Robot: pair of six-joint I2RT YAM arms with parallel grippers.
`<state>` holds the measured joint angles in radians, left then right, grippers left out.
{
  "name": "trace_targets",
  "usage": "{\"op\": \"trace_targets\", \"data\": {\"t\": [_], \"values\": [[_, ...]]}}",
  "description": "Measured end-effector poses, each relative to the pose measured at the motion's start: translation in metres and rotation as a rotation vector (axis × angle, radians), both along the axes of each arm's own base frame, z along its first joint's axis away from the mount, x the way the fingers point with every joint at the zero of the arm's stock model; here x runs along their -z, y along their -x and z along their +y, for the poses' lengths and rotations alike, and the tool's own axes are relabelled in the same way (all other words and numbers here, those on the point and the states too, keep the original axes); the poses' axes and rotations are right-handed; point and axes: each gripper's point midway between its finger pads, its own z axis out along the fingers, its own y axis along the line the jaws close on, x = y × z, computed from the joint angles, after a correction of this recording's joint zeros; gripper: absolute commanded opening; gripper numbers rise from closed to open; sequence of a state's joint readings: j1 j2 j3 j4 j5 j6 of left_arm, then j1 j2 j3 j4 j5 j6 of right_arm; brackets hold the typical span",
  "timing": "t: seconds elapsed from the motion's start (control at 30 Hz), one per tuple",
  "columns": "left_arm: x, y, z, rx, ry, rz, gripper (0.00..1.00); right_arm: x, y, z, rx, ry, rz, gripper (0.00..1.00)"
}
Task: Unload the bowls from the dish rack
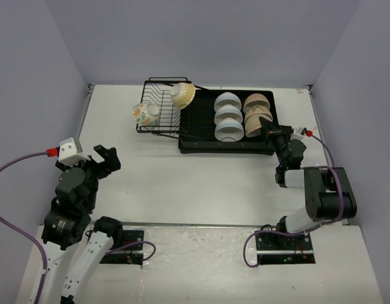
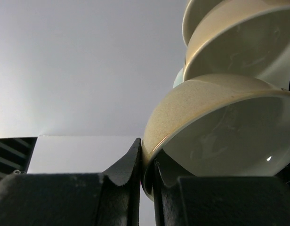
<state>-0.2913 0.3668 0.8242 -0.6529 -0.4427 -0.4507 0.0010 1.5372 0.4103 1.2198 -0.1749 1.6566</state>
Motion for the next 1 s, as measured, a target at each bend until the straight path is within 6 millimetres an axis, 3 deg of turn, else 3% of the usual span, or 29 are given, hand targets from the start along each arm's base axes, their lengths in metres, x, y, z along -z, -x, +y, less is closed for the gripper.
{"op": "trace_targets", "data": {"t": [0.4,0.6,0.77,1.0], "values": [[0.0,0.0,0.0,-0.001,0.0,0.0,1.0,-0.022,0.006,-0.011,0.027,0.0,-0.056,0.0],[0.0,0.0,0.001,-0.004,-0.001,0.0,1.0,-0.05,0.018,-0.003,-0.021,0.012,-0.135,0.0],[0.0,0.0,0.001,-0.008,-0.001,0.0,1.0,-0.104,0.039,0.014,-0.1,0.123,-0.267,0.0],[0.0,0.0,0.001,-0.007,-0.003,0.001,1.0,-0.211,0.08,0.065,-0.207,0.556,-0.43,0.0]]}}
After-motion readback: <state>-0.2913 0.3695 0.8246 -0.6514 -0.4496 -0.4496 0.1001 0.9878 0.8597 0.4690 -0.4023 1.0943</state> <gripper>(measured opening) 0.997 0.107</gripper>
